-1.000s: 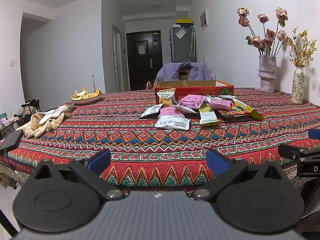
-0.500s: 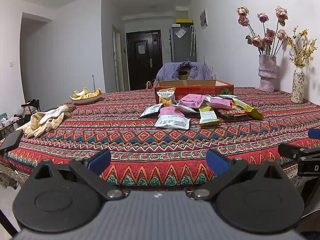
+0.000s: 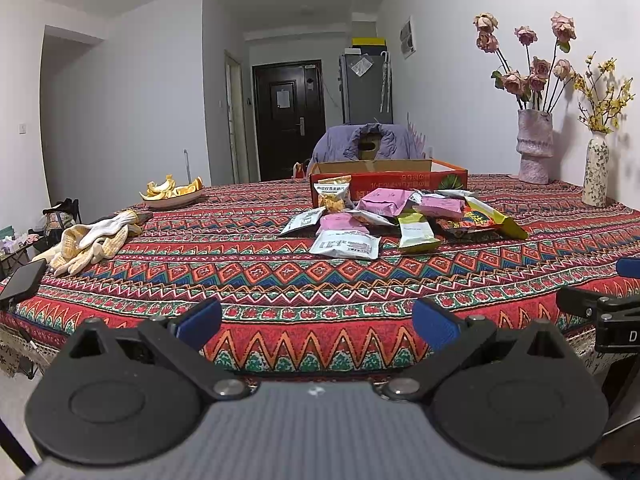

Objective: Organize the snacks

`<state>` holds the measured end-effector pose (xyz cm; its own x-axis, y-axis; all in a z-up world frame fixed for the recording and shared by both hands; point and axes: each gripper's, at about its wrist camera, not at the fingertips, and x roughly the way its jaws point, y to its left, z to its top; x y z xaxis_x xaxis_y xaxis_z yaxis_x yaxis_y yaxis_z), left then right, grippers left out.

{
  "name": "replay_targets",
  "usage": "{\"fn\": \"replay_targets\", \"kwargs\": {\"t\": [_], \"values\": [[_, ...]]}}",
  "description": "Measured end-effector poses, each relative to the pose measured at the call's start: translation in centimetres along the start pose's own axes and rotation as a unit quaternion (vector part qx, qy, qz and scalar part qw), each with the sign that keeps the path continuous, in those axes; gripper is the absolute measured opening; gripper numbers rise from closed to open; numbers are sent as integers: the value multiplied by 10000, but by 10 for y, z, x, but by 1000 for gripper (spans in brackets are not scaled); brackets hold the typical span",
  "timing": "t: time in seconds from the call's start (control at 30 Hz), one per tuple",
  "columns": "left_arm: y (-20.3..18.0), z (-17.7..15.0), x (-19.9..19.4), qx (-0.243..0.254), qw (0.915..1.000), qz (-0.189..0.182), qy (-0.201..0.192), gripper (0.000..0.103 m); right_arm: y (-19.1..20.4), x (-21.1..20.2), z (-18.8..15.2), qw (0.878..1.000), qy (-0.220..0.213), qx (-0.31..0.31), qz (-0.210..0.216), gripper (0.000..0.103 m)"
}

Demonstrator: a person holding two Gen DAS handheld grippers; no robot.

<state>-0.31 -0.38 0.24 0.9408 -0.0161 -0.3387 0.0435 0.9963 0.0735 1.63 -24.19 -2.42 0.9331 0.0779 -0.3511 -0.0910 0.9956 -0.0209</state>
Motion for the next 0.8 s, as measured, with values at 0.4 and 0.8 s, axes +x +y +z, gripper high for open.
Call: {"fn": "replay_targets", "kwargs": {"t": [0.4, 0.8], "values": [[0, 0, 0, 13, 10000, -6, -9, 103, 0, 0, 0, 10000, -4, -12, 4, 103], [1, 1, -1, 14, 10000, 7, -11, 103, 1, 1, 2, 10000, -11, -28, 5, 103]]}}
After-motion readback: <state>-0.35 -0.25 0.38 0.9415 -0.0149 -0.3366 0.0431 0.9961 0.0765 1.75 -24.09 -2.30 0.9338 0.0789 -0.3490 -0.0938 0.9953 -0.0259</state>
